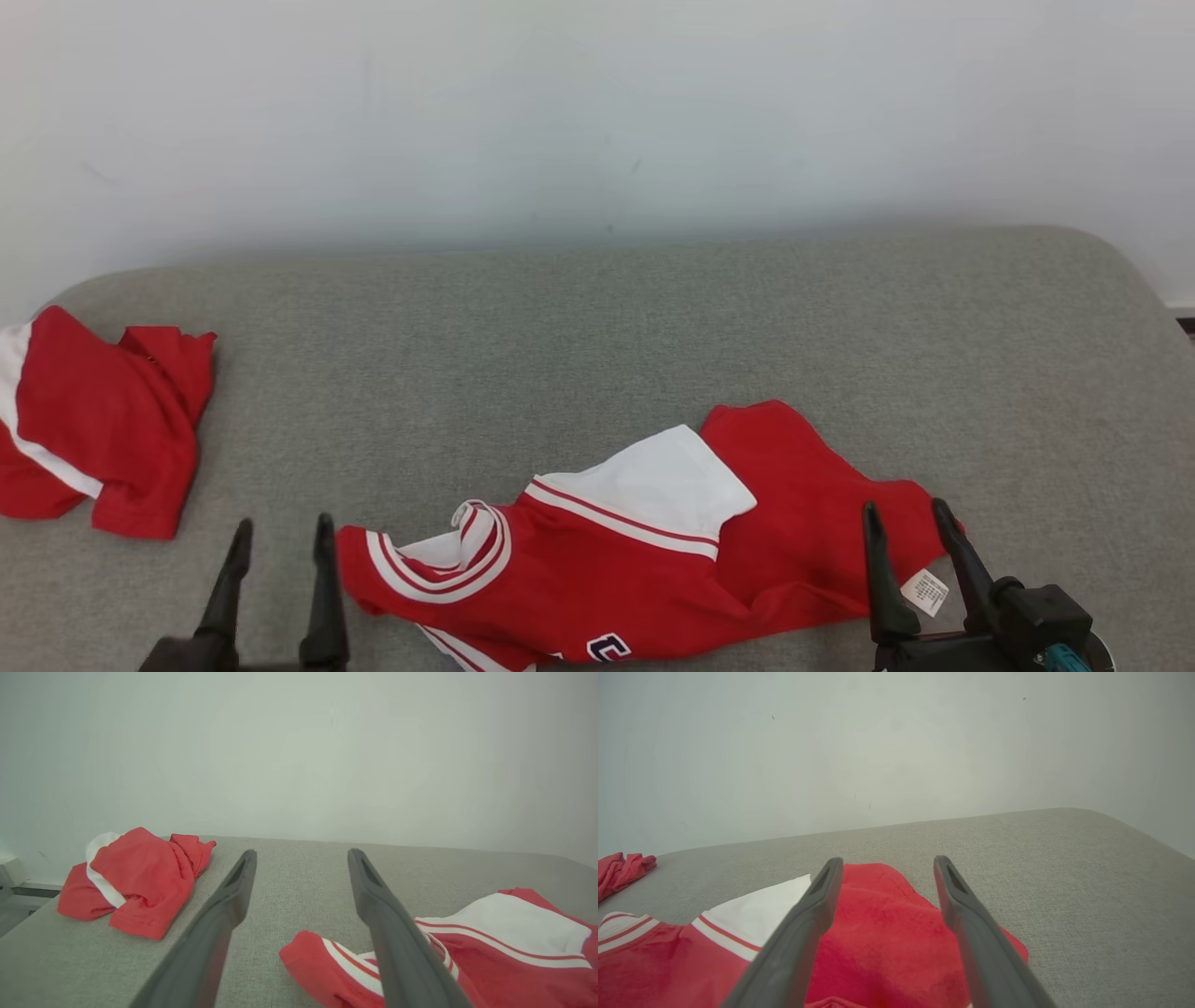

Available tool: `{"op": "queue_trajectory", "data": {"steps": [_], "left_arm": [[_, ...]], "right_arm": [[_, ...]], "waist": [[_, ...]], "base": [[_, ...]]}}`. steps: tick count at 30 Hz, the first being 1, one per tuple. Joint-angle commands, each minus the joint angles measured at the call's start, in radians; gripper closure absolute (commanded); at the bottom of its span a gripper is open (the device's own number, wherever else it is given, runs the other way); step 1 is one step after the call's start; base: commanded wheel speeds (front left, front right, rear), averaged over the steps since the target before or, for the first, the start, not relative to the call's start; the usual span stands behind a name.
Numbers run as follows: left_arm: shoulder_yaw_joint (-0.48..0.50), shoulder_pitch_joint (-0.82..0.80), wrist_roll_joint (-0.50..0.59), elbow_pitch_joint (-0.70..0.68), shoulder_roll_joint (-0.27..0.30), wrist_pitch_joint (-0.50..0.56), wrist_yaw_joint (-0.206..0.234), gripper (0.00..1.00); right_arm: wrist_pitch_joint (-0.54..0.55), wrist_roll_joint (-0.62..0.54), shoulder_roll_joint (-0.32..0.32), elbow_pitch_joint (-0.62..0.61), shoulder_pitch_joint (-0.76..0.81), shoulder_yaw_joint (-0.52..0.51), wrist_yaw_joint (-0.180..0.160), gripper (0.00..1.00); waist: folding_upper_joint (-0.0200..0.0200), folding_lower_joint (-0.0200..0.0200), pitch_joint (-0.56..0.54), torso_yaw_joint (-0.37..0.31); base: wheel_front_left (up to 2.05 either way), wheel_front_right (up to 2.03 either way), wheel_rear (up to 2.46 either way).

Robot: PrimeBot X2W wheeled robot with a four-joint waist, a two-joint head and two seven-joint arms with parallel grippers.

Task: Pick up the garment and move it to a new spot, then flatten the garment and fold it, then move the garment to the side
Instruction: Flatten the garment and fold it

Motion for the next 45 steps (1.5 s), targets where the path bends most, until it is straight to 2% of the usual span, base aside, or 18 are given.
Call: {"op": "queue_trajectory", "data": {"steps": [1,7,15,20,31,36,41,42,43,44,45], "left_arm": [[-0.012,-0.028,0.009,0.008,0.005,-0.003,-0.003,0.0],[-0.12,-0.186,0.005,0.089,0.042,-0.003,-0.006,0.0],[-0.385,-0.453,-0.102,0.291,0.165,0.04,-0.007,0.0],[-0.485,-0.538,-0.186,0.378,0.224,0.083,-0.006,0.0],[-0.636,-0.604,-0.331,0.621,0.247,0.185,-0.006,0.0],[-0.706,-0.614,-0.387,0.644,0.256,0.224,-0.006,0.0],[-0.79,-0.617,-0.449,0.675,0.27,0.308,-0.006,0.0],[-0.813,-0.614,-0.462,0.667,0.266,0.323,-0.007,0.51],[-0.822,-0.619,-0.474,0.658,0.269,0.317,-0.007,0.84],[-0.834,-0.626,-0.483,0.653,0.275,0.313,-0.007,1.0],[-0.845,-0.635,-0.487,0.649,0.282,0.306,-0.007,1.0]], "right_arm": [[-0.001,0.004,0.003,0.001,0.002,0.005,-0.002,0.0],[-0.001,0.003,0.005,0.01,-0.025,0.019,-0.002,0.0],[-0.001,0.024,0.005,0.021,-0.059,0.015,-0.002,0.0],[0.0,0.048,0.006,0.028,-0.054,0.018,-0.002,0.0],[-0.001,0.048,0.006,0.035,-0.073,0.018,-0.002,0.0],[-0.001,0.046,0.005,0.034,-0.068,0.011,-0.002,0.0],[-0.001,0.043,0.006,0.042,-0.067,0.017,-0.002,0.0],[-0.001,0.043,0.005,0.04,-0.07,0.016,-0.002,0.0],[-0.001,0.042,0.005,0.038,-0.071,0.015,-0.002,0.0],[-0.001,0.041,0.005,0.035,-0.073,0.014,-0.002,0.0],[-0.001,0.038,0.005,0.033,-0.073,0.012,-0.002,0.0]], "waist": [[0.0,0.0,0.008,-0.013],[0.0,0.0,0.037,-0.06],[0.0,0.0,0.103,-0.151],[0.0,0.0,0.124,-0.19],[0.0,0.0,0.155,-0.226],[0.0,0.0,0.155,-0.228],[0.0,0.0,0.147,-0.225],[0.0,0.0,0.144,-0.226],[0.0,0.0,0.142,-0.226],[0.0,0.0,0.141,-0.226],[0.0,0.0,0.14,-0.226]], "base": [[0.0,0.0,0.0],[0.0,0.0,0.0],[0.0,0.0,0.0],[0.0,0.0,0.0],[0.0,0.0,0.0],[0.0,0.0,0.0],[0.0,0.0,0.0],[0.0,0.0,0.0],[0.0,0.0,0.0],[0.0,0.0,0.0],[0.0,0.0,0.0]]}}
